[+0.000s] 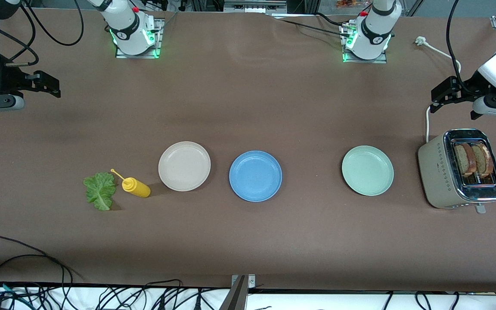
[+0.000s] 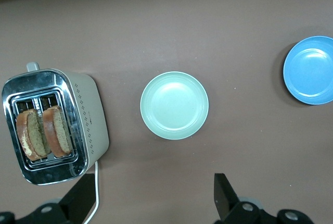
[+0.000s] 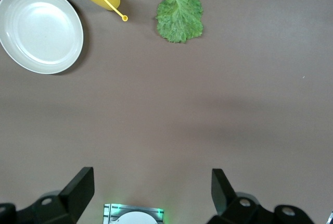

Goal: Make sandwich in blue plate with both arms

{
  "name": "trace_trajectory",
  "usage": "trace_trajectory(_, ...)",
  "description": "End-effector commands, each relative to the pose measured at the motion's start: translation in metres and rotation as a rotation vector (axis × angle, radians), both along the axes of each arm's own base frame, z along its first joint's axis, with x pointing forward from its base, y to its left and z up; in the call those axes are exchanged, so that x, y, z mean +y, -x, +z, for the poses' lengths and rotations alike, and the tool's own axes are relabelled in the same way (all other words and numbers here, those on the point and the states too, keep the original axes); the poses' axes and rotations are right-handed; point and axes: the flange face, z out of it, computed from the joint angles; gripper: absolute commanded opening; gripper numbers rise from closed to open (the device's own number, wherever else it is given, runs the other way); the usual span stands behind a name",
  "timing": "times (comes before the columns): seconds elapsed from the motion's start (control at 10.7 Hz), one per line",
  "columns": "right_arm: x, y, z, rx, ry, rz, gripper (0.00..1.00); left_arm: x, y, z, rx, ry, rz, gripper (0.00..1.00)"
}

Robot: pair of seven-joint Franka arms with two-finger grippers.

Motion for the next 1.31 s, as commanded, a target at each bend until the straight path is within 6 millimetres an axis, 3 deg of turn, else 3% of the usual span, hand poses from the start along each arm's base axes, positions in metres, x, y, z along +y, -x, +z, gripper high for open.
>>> trace_trajectory(0.0, -0.003, 0.000, -0.001, 0.022, 0.025, -0.025, 1.00, 0.003, 0.003, 0.007, 0.010, -0.025, -0.027, 1.00)
trace_trajectory(0.56, -0.002, -0.009, 0.003, 0.001, 0.019, -0.028, 1.00, 0.013, 0.002, 0.003, 0.021, -0.026, -0.011, 1.00)
trace_trajectory(0.84, -0.002, -0.022, 0.008, -0.019, 0.018, -0.031, 1.00, 0.019, 0.002, 0.001, 0.027, -0.026, 0.000, 1.00)
trace_trajectory(1.21, 0.000, -0.023, 0.008, -0.022, 0.015, -0.027, 1.00, 0.020, 0.002, 0.003, 0.022, -0.025, 0.011, 1.00)
